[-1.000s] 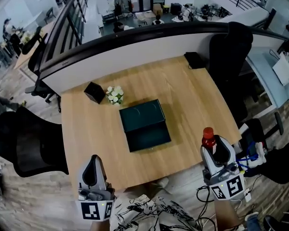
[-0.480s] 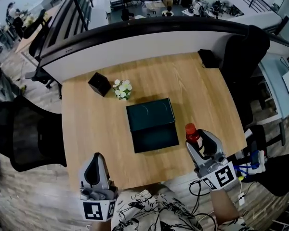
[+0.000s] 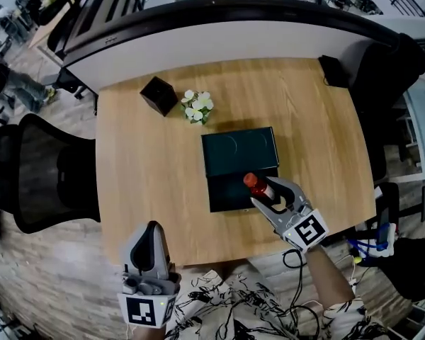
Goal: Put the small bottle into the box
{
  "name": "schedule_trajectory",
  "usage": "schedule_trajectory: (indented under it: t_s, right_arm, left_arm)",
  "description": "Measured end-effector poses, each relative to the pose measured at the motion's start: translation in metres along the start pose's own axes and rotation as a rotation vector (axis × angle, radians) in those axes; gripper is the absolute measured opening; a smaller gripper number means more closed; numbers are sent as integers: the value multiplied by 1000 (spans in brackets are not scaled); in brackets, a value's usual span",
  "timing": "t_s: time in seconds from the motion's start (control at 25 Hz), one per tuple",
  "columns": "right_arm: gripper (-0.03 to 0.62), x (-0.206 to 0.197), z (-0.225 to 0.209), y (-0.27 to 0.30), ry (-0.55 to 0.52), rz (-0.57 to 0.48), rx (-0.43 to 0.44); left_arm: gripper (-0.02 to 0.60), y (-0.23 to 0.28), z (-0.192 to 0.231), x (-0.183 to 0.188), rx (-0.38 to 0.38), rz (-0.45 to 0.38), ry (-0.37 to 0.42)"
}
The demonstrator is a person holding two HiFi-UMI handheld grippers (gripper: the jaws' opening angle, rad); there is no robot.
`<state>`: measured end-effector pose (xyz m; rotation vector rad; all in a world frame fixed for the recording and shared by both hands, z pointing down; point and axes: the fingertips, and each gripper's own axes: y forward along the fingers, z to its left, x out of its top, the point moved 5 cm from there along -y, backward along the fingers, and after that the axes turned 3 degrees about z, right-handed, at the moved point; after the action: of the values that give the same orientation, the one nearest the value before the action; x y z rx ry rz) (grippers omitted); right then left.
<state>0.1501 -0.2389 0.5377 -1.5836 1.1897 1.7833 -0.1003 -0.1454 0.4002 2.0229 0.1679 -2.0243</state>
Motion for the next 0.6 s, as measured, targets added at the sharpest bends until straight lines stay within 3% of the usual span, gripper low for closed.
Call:
schedule_trajectory:
  t_s: [0.44,0.6]
  right_arm:
    - [219,-86,7,84,-90,329,275]
    - [221,-108,10,102,-135,446,338]
  left_arm:
    - [-4,10,2,-16,-17,30,-24]
    - [-5,13,6,-21,-12,41,-38]
